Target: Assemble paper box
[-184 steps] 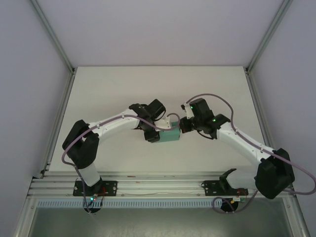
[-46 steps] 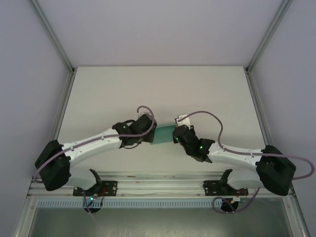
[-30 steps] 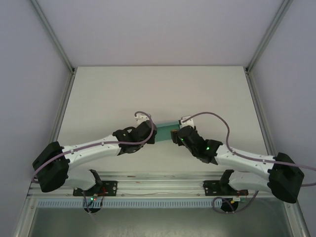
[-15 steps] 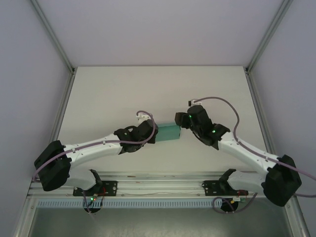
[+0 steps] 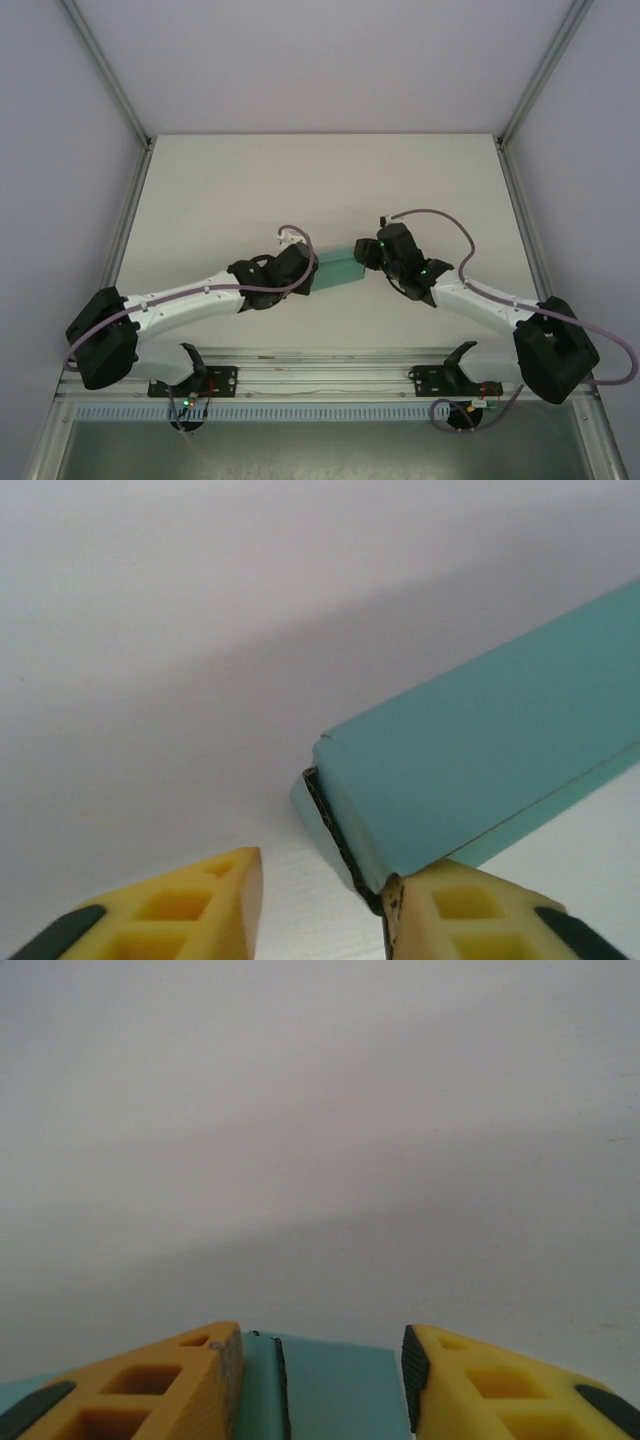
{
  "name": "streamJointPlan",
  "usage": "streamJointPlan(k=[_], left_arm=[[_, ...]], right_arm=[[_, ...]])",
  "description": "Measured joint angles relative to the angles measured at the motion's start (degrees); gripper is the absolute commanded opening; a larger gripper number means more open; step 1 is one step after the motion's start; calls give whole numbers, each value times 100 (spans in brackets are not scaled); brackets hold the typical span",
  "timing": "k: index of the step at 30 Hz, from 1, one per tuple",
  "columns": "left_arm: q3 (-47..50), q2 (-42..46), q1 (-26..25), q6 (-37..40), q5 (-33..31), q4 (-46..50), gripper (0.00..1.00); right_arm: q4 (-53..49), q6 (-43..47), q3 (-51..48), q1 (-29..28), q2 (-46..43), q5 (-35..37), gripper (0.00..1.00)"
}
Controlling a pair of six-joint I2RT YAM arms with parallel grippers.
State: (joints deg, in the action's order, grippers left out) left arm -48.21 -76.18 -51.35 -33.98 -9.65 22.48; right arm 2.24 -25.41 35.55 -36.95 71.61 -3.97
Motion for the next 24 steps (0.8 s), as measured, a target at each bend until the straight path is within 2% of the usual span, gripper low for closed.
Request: streamJointPlan(k=[9, 16, 21, 24], left_arm=[[-13, 339, -4, 540, 264, 782, 100], [-297, 623, 101, 391, 691, 944, 100], [-385, 623, 807, -11, 1141, 570, 100], [-313, 529, 1082, -129, 1357, 326, 94]], right_arm=[[348, -50, -179, -2, 0, -61, 43], [824, -31, -474, -57, -44, -17, 41], [909, 17, -503, -109, -48, 35, 39], [927, 39, -509, -127, -46, 81, 38]])
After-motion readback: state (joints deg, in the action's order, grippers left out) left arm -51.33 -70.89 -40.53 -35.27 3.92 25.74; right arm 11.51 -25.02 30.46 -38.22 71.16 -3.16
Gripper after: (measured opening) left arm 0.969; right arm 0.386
